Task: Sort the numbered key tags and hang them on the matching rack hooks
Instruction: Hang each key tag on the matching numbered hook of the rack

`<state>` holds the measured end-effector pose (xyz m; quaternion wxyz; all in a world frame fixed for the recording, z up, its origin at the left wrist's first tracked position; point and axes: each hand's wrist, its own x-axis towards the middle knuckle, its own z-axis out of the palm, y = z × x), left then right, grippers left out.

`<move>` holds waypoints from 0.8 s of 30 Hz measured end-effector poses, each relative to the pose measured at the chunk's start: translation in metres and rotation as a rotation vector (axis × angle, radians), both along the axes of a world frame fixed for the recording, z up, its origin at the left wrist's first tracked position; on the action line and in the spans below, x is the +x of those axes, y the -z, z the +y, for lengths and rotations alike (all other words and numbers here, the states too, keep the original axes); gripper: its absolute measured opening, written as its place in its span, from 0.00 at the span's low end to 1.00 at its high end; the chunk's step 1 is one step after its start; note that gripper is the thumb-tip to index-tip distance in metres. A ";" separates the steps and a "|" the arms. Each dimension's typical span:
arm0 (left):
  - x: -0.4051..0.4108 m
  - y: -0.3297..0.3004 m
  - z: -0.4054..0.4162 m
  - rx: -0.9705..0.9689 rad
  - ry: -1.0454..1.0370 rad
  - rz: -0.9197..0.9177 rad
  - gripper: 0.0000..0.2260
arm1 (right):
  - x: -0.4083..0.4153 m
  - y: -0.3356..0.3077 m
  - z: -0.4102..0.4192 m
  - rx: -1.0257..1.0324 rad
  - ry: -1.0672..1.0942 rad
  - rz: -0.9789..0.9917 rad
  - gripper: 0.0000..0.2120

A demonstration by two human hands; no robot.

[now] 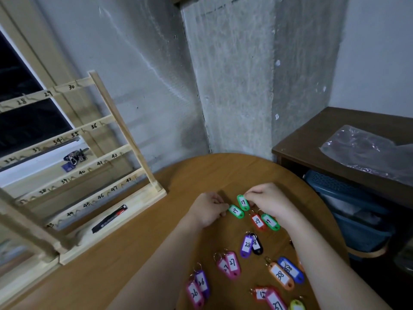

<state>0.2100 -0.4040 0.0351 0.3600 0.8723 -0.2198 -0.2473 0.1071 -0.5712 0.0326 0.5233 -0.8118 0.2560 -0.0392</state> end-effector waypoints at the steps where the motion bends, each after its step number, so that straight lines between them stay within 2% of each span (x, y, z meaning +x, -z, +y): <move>1: 0.001 0.000 0.000 0.002 0.007 0.003 0.07 | 0.000 0.000 0.001 0.004 0.008 -0.005 0.08; 10: 0.003 -0.001 0.002 0.000 0.025 0.045 0.08 | -0.001 0.004 -0.001 0.005 0.021 -0.040 0.07; 16: 0.004 -0.005 -0.002 0.045 0.021 0.052 0.03 | -0.001 0.007 -0.002 -0.072 0.033 -0.058 0.08; 19: 0.005 -0.006 -0.005 0.047 0.001 0.066 0.03 | 0.000 0.013 -0.002 -0.202 0.034 -0.066 0.08; 24: 0.004 -0.006 -0.008 0.060 -0.029 0.061 0.10 | 0.002 0.018 -0.001 -0.445 0.001 -0.039 0.11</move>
